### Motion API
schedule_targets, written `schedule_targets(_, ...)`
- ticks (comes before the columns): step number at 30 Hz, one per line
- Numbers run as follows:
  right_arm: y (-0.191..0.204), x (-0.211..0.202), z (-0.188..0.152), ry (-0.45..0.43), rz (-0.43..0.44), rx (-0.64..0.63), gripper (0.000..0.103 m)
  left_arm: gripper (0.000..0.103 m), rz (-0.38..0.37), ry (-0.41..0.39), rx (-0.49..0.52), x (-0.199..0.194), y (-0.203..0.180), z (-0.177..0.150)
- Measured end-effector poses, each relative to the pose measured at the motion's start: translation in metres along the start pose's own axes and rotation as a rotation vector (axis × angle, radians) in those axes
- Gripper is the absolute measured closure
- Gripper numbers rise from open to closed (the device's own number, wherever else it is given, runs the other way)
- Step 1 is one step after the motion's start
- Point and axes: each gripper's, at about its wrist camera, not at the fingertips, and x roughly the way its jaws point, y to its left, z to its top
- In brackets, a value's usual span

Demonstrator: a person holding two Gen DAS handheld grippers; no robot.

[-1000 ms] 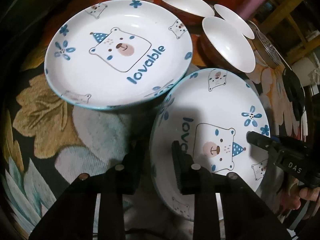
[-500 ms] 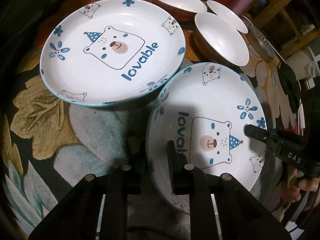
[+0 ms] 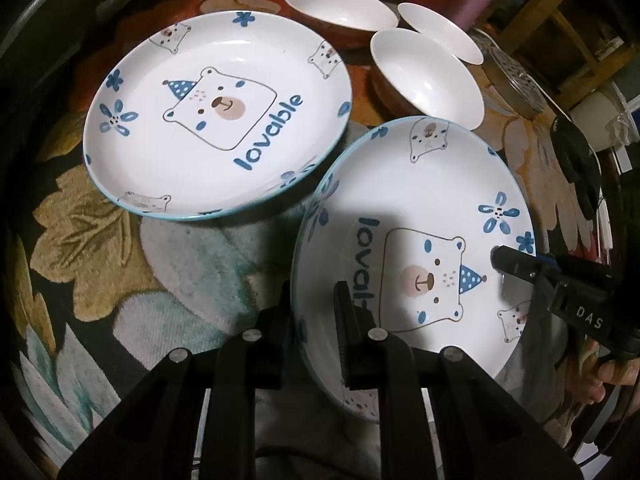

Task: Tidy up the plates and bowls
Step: 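Lift the bear plate and carry it over the leaf-pattern plate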

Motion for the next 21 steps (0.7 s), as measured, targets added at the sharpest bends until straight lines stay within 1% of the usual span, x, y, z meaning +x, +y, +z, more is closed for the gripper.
schedule_targets(6, -0.006, -0.013, -0.003, -0.022, 0.015, 0.041, 0.089, 0.086, -0.009, -0.014, 0.019, -0.011, -0.007, 0.004)
schedule_targets(12, -0.016, -0.030, -0.008, -0.037, 0.026, 0.089, 0.090, 0.086, -0.021, -0.030, 0.047, -0.023, -0.023, 0.009)
schedule_targets(16, -0.025, -0.042, -0.013, -0.050, 0.027, 0.123, 0.090, 0.086, -0.029, -0.027, 0.074, -0.025, -0.043, 0.015)
schedule_targets(21, -0.043, -0.055, -0.022, -0.063, 0.018, 0.176, 0.090, 0.086, -0.040, -0.020, 0.125, -0.026, -0.066, 0.015)
